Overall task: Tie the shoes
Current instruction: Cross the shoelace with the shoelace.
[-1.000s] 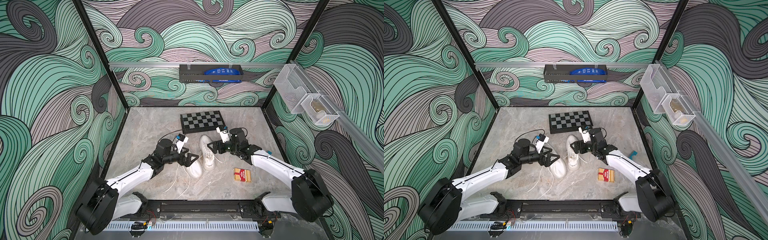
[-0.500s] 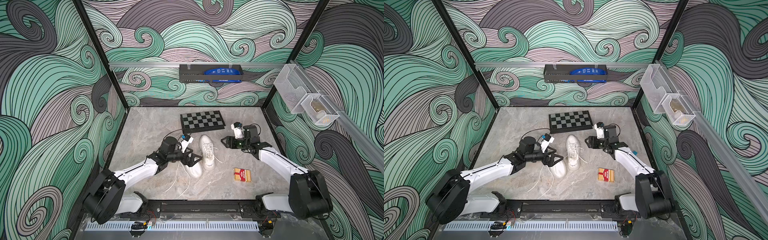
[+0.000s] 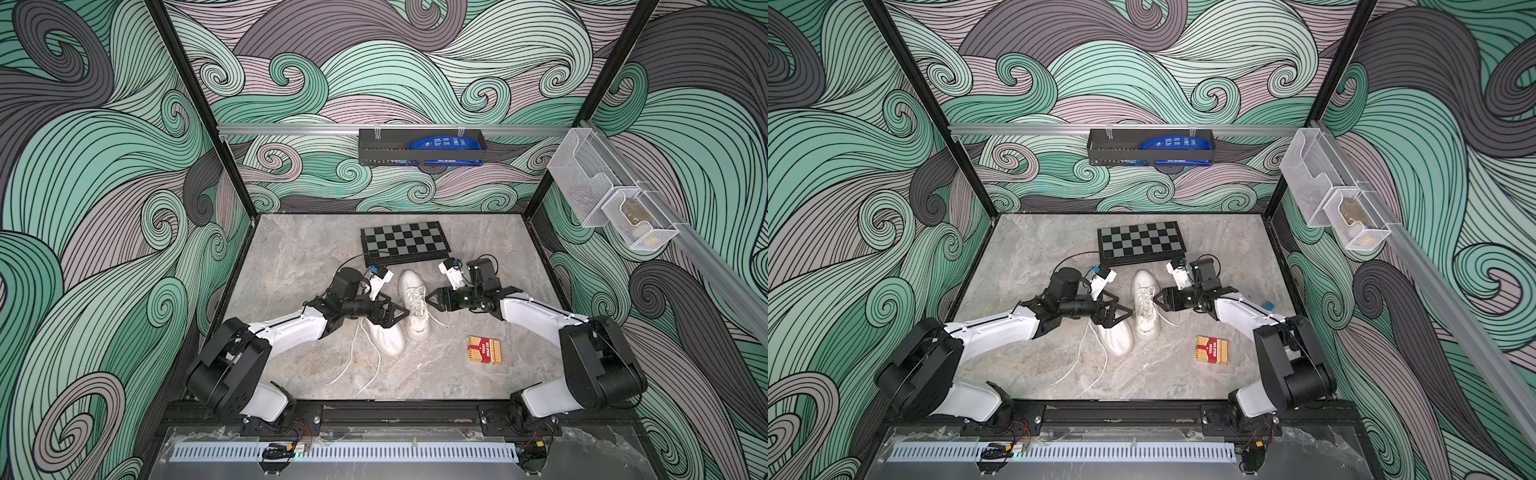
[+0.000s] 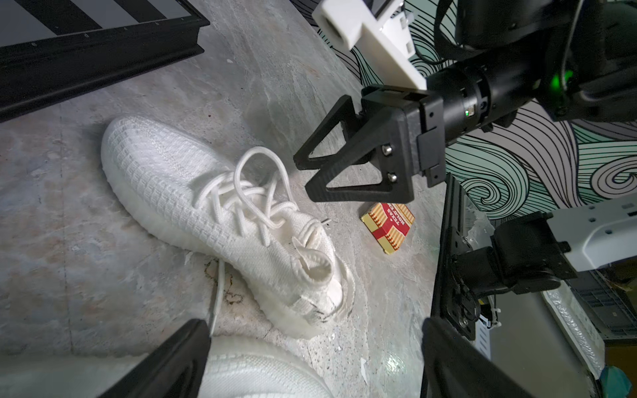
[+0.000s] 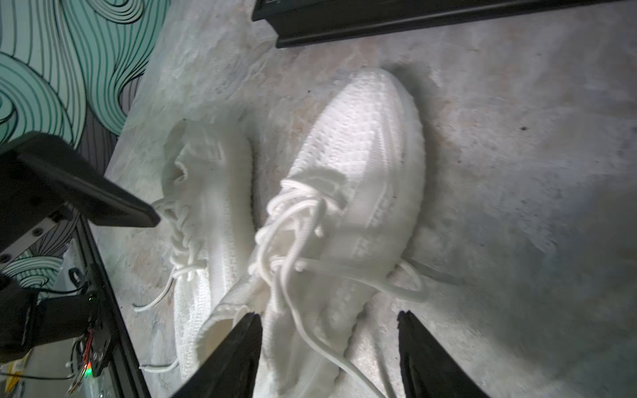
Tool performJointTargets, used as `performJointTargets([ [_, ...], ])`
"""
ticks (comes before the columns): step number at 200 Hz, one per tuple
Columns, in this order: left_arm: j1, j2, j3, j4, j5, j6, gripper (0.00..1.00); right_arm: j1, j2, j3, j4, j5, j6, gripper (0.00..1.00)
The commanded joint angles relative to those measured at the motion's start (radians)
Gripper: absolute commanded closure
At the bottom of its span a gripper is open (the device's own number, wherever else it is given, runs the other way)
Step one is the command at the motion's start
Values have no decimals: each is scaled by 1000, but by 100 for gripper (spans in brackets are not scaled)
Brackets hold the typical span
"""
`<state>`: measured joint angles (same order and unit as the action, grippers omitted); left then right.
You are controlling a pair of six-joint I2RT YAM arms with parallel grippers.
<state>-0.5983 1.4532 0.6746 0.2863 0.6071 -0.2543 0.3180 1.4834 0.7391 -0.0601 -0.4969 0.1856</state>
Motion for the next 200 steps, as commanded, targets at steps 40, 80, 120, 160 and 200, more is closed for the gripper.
performJointTargets([
  [40,-6,3,16,-12,19,23,1,50,55,36,81,75,41,51],
  [80,-7,-2,13,-15,13,23,1,53,-3,26,85,125,40,92],
  [120,-7,-10,13,-21,12,23,2,52,-136,-42,76,151,84,100],
  [160,-8,-22,13,-35,10,26,1,53,-275,-112,-34,198,211,100],
  [200,-8,-20,25,-53,19,35,1,53,-290,-201,-124,257,324,100],
])
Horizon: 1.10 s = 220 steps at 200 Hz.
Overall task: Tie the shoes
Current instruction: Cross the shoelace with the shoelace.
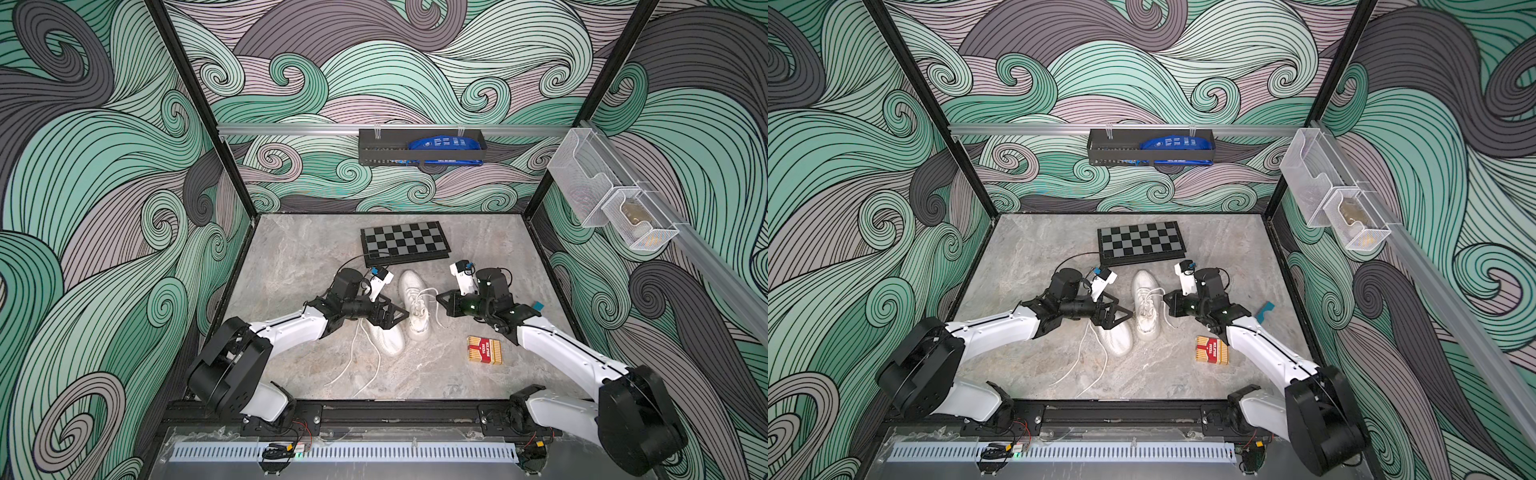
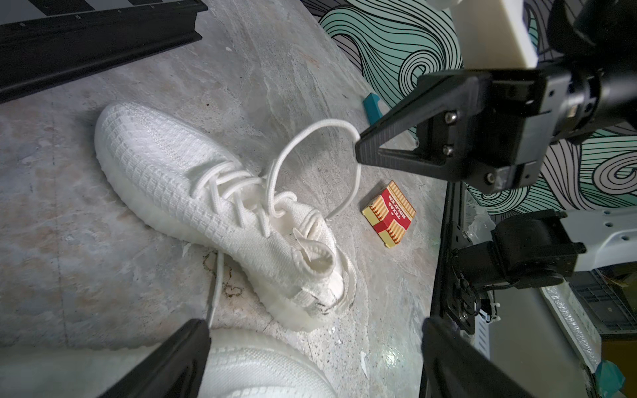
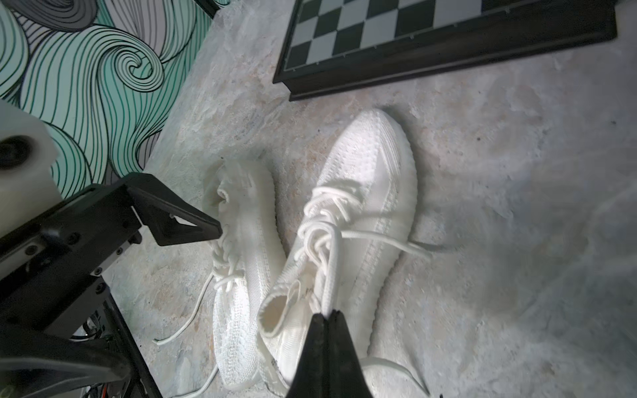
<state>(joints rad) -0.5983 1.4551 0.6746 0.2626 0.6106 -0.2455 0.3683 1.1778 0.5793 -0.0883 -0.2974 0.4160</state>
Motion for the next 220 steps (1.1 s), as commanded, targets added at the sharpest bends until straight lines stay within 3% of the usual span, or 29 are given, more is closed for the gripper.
performJointTargets([
  [1,-8,-21,25,-32,15,27,2,3,16,-42,-96,57,94,100],
  [24,-10,-19,28,-34,16,30,2,3,75,-54,-110,77,100,96],
  [37,-9,-17,32,-35,19,31,2,3,106,-43,-122,70,88,89],
  [43,-10,-16,33,-40,21,32,1,4,113,-34,-131,65,81,83],
  [52,-10,-17,38,-45,23,37,1,3,107,-22,-145,60,71,61],
  [66,-9,-19,45,-52,26,42,1,2,71,-5,-163,56,65,38],
  [77,-10,-19,46,-52,30,45,1,0,35,11,-176,55,75,26],
  [91,-9,-24,46,-52,35,48,1,-6,1,36,-179,54,109,19],
  [147,-10,-26,44,-16,38,48,1,-15,112,203,-139,101,370,10],
  [184,-9,-13,45,-8,34,48,1,-5,229,174,42,16,643,9],
  [220,-9,-19,31,-10,20,55,1,-5,257,121,154,70,777,8],
])
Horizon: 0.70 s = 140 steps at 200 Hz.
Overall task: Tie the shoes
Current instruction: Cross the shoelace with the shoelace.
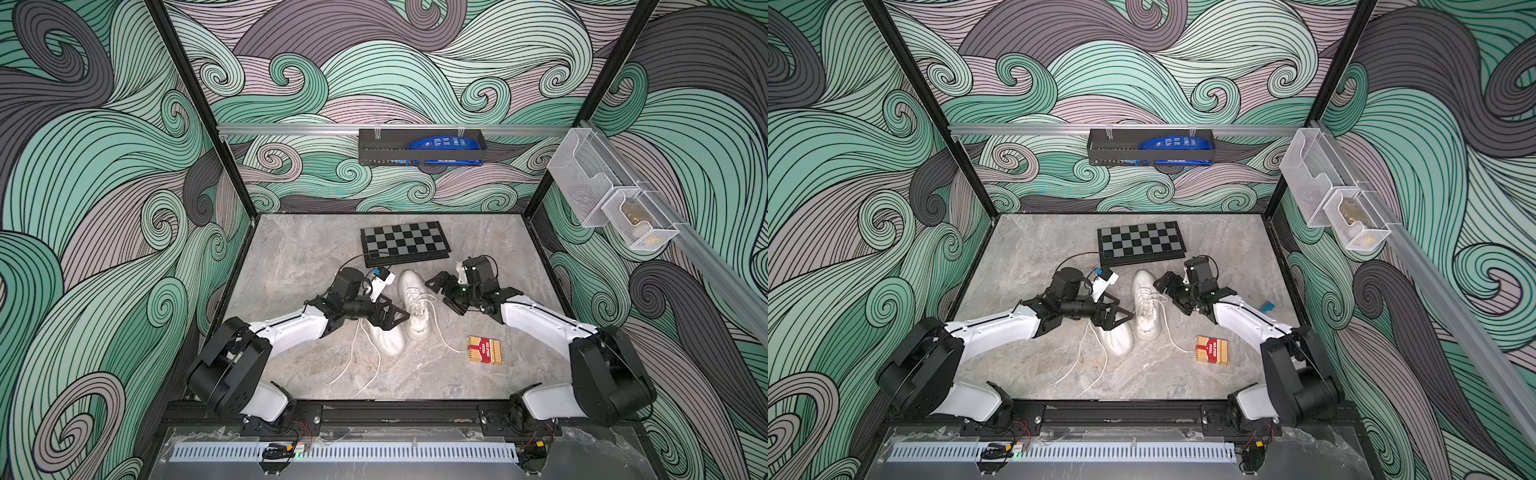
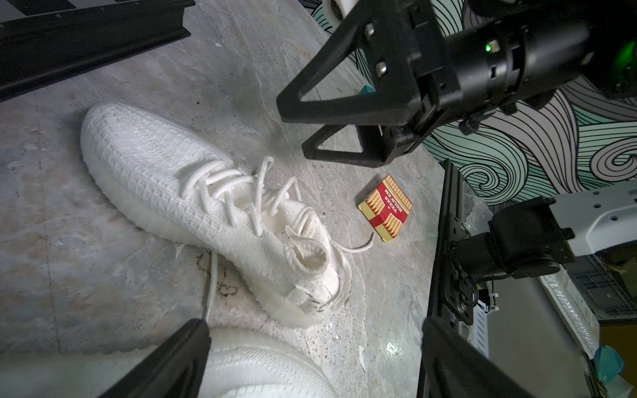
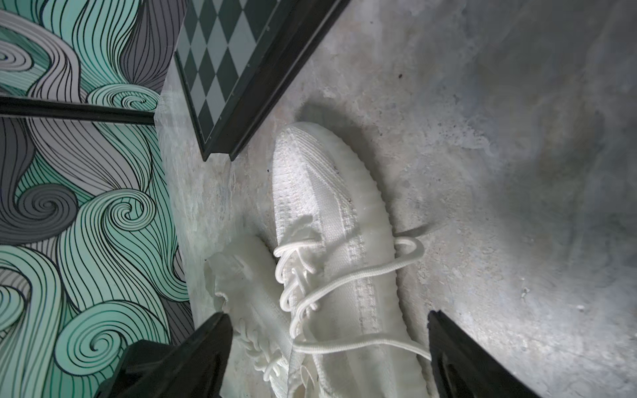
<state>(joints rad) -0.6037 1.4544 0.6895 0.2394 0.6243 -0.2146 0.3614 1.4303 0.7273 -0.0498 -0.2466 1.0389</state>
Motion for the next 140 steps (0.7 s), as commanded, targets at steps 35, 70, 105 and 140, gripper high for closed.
performJointTargets([
  [35,-5,-13,18,11,-1,32,1,4,50,-82,250,-4,274,9],
  [70,-4,1,26,6,-3,43,2,6,96,-85,319,-14,311,14],
  [105,-4,8,30,0,-9,48,1,7,156,-123,458,-60,397,29],
  [140,-4,7,30,-6,-17,51,1,6,168,-133,534,-70,396,69],
])
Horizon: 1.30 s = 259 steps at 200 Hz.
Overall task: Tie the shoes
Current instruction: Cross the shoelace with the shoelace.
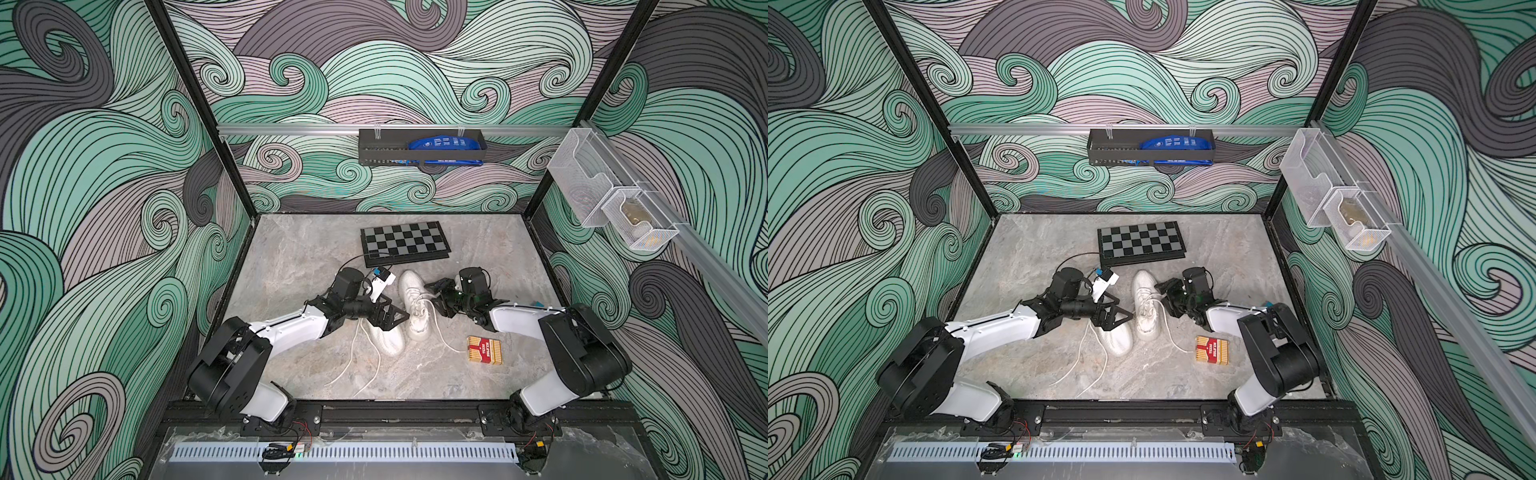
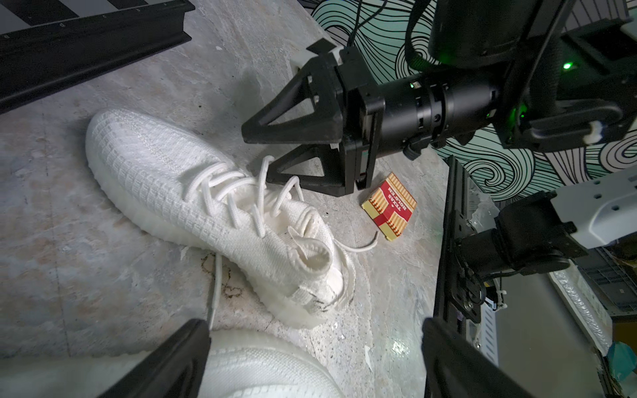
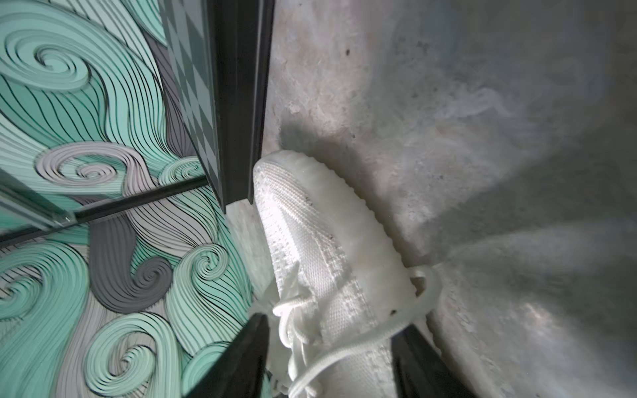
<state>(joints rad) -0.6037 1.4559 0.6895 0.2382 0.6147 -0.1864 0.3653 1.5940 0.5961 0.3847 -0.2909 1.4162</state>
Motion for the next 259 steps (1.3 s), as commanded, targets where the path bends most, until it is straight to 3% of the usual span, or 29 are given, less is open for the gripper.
performJointTargets([
  [1,-4,6,30,-4,-7,23,1,3,5,0,101,-26,18,70],
  [16,-4,7,30,8,4,9,1,5,-1,19,102,-35,-39,93],
  [24,-5,9,29,19,17,-1,1,4,-10,32,84,-34,-77,100],
  [65,-4,35,47,110,63,-51,2,19,-79,80,29,-41,-316,100],
  [109,-2,148,105,247,137,-103,2,108,-100,136,-16,-60,-451,100],
  [143,2,232,137,329,148,-130,18,131,-131,170,-72,-35,-524,100],
  [161,2,268,142,398,153,-160,30,133,-147,179,-83,-44,-542,100],
  [192,2,324,137,564,201,-266,42,132,-146,179,-87,-73,-536,100],
  [220,2,366,127,688,210,-334,45,132,-132,180,-86,-100,-527,100],
  [259,1,404,143,729,213,-350,46,126,-121,196,-86,-126,-505,95],
])
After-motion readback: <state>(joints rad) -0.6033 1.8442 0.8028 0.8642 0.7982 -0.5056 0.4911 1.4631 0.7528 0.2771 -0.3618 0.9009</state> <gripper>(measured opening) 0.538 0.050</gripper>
